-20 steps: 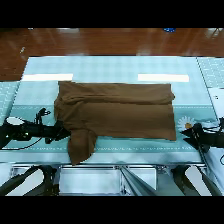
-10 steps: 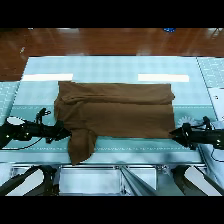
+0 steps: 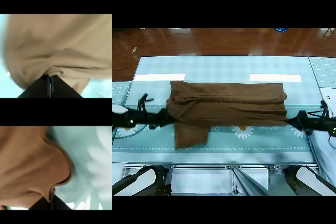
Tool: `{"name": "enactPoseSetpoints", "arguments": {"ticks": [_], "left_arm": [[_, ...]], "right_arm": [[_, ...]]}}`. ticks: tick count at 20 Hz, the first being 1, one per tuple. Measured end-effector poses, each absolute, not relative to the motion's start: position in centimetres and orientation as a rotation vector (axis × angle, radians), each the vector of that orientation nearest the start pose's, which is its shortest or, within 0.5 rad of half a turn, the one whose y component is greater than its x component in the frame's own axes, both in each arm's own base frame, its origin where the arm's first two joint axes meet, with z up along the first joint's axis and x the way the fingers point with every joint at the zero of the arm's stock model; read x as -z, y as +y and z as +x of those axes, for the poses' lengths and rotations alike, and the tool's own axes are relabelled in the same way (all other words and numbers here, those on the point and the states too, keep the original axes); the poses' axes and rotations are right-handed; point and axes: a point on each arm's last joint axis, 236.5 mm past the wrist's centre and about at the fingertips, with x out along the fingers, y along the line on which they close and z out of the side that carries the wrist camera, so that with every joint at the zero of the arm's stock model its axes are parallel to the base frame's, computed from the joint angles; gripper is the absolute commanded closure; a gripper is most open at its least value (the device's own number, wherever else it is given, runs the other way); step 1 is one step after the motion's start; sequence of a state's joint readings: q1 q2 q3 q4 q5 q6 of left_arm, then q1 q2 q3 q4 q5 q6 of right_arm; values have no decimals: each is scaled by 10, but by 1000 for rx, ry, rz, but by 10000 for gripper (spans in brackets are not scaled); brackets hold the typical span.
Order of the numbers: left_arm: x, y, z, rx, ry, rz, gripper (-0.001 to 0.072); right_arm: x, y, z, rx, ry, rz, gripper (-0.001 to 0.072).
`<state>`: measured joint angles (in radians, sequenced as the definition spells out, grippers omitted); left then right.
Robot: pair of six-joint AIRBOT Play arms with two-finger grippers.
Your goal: Fold the shirts.
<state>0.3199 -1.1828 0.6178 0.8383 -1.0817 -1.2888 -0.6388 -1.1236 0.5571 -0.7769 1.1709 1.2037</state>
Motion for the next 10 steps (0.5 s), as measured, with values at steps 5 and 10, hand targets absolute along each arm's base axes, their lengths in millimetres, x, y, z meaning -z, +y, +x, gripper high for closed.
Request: {"name": "enactPoseSetpoints", "arguments": {"ticks": [5,10], "left_arm": [[36,-56,382,260,1251,-777,687],[36,-69,460,316,1248,-783,687]], "right_arm": [[43,-8,334,-129,1194,934,688],[39,-9,399,-161,1140,912,689]]}}
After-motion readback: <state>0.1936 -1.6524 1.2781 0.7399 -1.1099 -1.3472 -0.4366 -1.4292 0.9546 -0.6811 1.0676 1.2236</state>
